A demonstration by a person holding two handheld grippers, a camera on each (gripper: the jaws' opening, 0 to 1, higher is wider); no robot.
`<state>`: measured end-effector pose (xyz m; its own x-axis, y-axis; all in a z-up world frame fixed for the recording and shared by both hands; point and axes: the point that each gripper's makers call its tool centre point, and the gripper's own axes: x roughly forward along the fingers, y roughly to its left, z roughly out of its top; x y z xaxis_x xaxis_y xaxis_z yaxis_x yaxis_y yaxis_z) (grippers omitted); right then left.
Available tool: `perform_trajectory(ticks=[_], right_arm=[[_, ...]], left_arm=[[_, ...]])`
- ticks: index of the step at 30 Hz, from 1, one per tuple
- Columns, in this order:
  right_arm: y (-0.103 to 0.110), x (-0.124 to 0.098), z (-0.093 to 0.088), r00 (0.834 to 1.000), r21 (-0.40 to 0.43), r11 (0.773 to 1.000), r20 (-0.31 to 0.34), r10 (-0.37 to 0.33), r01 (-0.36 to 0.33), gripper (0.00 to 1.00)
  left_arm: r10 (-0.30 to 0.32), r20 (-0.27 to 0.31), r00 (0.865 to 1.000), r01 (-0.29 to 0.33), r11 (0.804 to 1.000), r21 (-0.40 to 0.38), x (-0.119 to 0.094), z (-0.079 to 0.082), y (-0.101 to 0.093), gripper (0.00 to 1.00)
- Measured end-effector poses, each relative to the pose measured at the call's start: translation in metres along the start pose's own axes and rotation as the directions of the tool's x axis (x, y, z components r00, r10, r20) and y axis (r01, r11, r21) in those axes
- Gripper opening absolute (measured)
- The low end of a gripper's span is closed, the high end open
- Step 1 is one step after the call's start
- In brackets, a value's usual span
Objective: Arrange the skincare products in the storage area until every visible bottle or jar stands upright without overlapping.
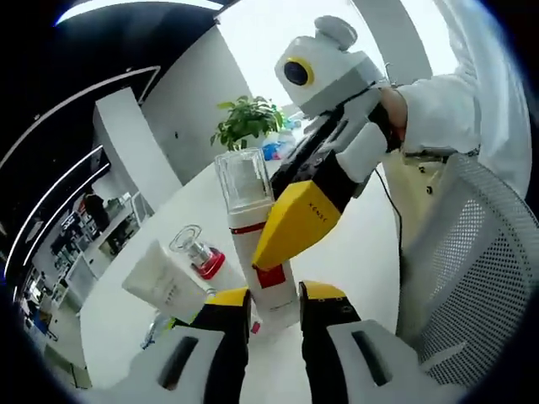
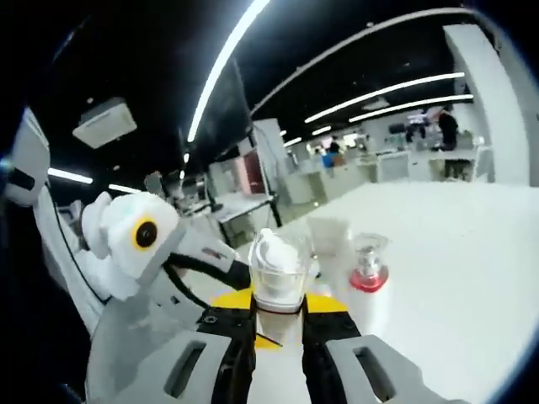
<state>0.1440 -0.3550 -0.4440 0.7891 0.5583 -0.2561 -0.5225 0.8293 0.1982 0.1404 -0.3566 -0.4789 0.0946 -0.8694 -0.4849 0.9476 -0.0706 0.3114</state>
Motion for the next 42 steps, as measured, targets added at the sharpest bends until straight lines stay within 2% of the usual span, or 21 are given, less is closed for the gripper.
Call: perform_trajectory(ticks=[3,4,5,7,10,11,12,13,15,16,20,24,26,28,29,31,34,36,42], right_arm=[[0.007,-0.004,0.002,0.997,-0.093,0.993,-0.019,0.076,-0.077,0.11],[0.008,-0.005,0.0,0.995,-0.104,0.99,-0.044,0.089,-0.093,0.11],[0.012,-0.006,0.0,0.991,-0.156,0.98,-0.064,0.117,-0.126,0.11],[0.015,-0.006,-0.001,0.985,-0.177,0.972,-0.095,0.141,-0.156,0.11],[0.024,-0.008,-0.004,0.965,-0.269,0.93,-0.146,0.217,-0.25,0.12],[0.03,-0.009,-0.005,0.953,-0.295,0.909,-0.162,0.257,-0.295,0.12],[0.03,-0.01,-0.007,0.948,-0.305,0.901,-0.176,0.264,-0.308,0.12],[0.035,-0.01,-0.007,0.935,-0.365,0.863,-0.195,0.295,-0.349,0.12],[0.038,-0.01,-0.012,0.92,-0.37,0.847,-0.24,0.31,-0.382,0.12],[0.042,-0.01,-0.014,0.904,-0.398,0.817,-0.266,0.334,-0.418,0.12],[0.043,-0.004,-0.019,0.891,-0.432,0.787,-0.32,0.322,-0.44,0.12],[0.042,-0.003,-0.018,0.892,-0.435,0.785,-0.313,0.327,-0.44,0.13],[0.041,-0.003,-0.018,0.895,-0.432,0.789,-0.297,0.334,-0.438,0.13],[0.039,-0.002,-0.016,0.901,-0.383,0.821,-0.269,0.34,-0.424,0.13],[0.035,-0.002,-0.016,0.908,-0.372,0.833,-0.26,0.33,-0.409,0.13],[0.03,-0.001,-0.016,0.917,-0.374,0.842,-0.251,0.311,-0.389,0.13],[0.025,-0.001,-0.014,0.931,-0.388,0.852,-0.235,0.277,-0.352,0.13],[0.02,-0.002,-0.013,0.941,-0.38,0.866,-0.215,0.26,-0.326,0.16],[0.01,-0.007,-0.008,0.953,-0.366,0.883,-0.188,0.239,-0.294,0.19]], left_arm=[[-0.053,0.033,0.998,0.054,0.998,-0.035,-0.001,0.005,-0.003,0.2],[-0.07,0.05,0.996,0.07,0.998,-0.001,0.0,0.007,-0.005,0.21],[-0.073,0.041,0.996,0.073,0.997,-0.007,0.0,0.005,-0.006,0.21],[-0.081,0.046,0.996,0.081,0.997,0.006,0.001,0.007,-0.008,0.21],[-0.119,0.053,0.992,0.118,0.993,0.024,0.002,0.008,-0.013,0.22],[-0.148,0.061,0.987,0.147,0.989,0.012,0.002,0.009,-0.017,0.22],[-0.15,0.062,0.987,0.149,0.989,0.016,0.003,0.008,-0.016,0.22],[-0.168,0.066,0.984,0.166,0.986,0.03,0.004,0.009,-0.018,0.22],[-0.2,0.056,0.978,0.199,0.98,0.019,0.005,0.006,-0.022,0.22],[-0.216,0.055,0.975,0.216,0.976,0.014,0.006,0.005,-0.024,0.21],[-0.216,0.043,0.975,0.215,0.976,0.029,0.012,0.001,-0.024,0.21],[-0.194,0.063,0.979,0.194,0.981,-0.008,0.002,0.006,-0.027,0.2],[-0.187,0.078,0.979,0.189,0.982,-0.016,0.008,0.006,-0.029,0.19],[-0.181,0.099,0.978,0.186,0.981,-0.049,0.013,0.007,-0.032,0.19],[-0.182,0.11,0.977,0.193,0.976,-0.102,0.014,0.0,-0.03,0.19],[-0.187,0.123,0.975,0.201,0.973,-0.116,0.016,0.001,-0.029,0.19],[-0.164,0.133,0.977,0.18,0.976,-0.123,0.02,0.004,-0.025,0.19],[-0.163,0.148,0.976,0.182,0.975,-0.128,0.022,0.006,-0.025,0.19],[-0.162,0.161,0.974,0.186,0.972,-0.146,0.029,0.004,-0.024,0.19]])
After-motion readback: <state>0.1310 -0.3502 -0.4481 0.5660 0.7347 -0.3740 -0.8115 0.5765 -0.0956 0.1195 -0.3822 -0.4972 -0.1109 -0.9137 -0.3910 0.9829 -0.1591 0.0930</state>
